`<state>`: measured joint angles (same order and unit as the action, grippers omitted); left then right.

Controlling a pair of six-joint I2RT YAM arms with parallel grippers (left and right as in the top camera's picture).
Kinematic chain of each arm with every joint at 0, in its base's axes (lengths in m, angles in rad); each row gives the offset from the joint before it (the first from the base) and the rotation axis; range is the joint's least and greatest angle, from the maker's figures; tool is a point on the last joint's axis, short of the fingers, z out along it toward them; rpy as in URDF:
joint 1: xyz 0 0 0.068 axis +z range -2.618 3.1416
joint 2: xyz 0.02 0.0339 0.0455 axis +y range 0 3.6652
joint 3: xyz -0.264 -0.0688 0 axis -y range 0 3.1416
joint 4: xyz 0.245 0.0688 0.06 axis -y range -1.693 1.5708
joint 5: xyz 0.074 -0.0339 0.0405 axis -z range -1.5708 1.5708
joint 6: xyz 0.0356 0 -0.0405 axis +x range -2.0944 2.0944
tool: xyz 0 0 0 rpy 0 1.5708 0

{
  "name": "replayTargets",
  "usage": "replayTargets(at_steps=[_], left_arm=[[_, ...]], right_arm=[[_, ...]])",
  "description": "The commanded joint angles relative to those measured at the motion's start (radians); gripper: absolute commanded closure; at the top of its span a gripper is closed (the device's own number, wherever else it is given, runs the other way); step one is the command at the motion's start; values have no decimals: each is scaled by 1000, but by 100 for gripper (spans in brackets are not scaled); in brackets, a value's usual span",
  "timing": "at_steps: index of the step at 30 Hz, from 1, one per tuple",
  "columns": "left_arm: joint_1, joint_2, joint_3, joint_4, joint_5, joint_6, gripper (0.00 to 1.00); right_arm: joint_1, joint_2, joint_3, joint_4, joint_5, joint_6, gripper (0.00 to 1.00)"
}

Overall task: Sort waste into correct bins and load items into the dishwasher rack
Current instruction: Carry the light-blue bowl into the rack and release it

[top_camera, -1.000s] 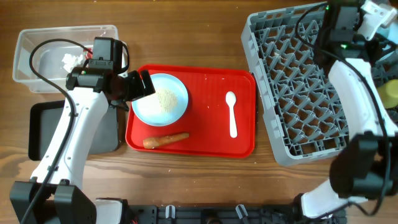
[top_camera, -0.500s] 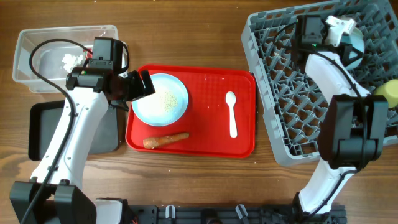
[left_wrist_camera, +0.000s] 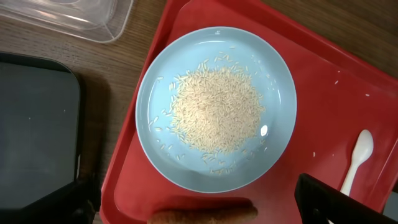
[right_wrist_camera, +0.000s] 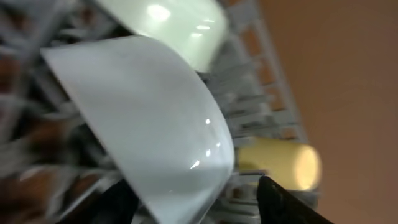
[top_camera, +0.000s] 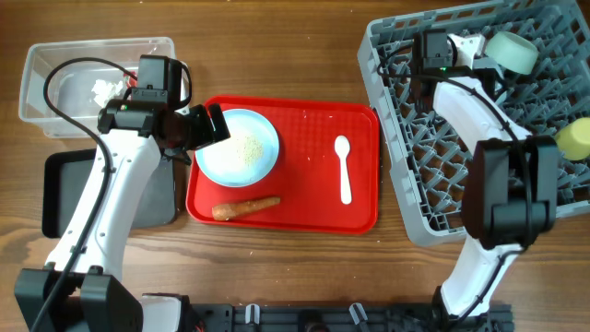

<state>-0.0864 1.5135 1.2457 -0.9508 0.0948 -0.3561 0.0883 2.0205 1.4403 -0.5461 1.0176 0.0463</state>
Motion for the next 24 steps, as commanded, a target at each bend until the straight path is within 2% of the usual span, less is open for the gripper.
replayTargets(at_steps=[1,5,10,12,17,24], left_arm=[[5,-14,7,-1,5,5,0],[5,-14,7,-1,5,5,0],[5,-14,7,-1,5,5,0],[5,-14,8,-1,5,5,0],[5,-14,7,-1,5,5,0],[5,-14,7,-1,5,5,0]], right_arm=[[1,-205,4,-12,-341,-21,31],[0,-402,4,-47,-757,-125,19],[2,-526,4,-122,-1239,-113,22],[17,-526,4,-178,-1335,-73,22],[130,-463,4,-316,-1316,-18,23],[315,-292,4,-357,-1160,132,23]])
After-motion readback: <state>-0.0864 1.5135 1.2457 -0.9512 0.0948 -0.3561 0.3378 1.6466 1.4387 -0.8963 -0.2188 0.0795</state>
